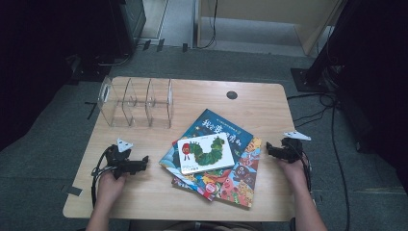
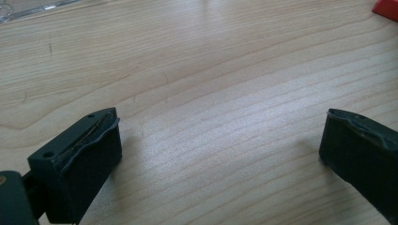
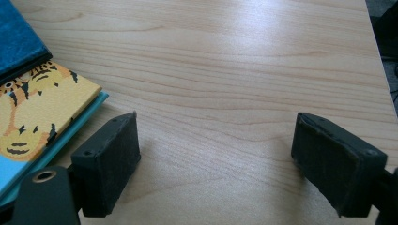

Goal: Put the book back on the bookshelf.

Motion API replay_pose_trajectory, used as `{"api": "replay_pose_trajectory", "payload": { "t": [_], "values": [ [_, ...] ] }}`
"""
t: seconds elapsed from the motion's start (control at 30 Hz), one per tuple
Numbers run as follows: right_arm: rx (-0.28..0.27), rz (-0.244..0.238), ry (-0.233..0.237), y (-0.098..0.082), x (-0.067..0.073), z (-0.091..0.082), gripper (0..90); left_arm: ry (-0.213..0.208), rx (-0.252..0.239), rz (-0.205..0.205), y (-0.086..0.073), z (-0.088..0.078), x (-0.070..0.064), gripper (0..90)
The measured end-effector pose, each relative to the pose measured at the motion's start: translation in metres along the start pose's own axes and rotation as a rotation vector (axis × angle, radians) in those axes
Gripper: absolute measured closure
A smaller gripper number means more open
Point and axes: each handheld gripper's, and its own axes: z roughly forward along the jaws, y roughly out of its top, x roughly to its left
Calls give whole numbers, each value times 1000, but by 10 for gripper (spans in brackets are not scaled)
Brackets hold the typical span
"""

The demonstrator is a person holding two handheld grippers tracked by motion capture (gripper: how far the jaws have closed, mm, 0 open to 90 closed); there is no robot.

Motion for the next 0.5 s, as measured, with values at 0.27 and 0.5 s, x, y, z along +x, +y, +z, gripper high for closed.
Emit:
{"api": "replay_pose_trajectory", "payload": {
  "t": [0.27,0.5],
  "values": [
    [-12,-21,22,1,2,1,229,-11,0,11,0,0,1,0],
    [-9,-46,56,3,6,-1,377,-24,-2,26,0,0,2,0]
  ]
}}
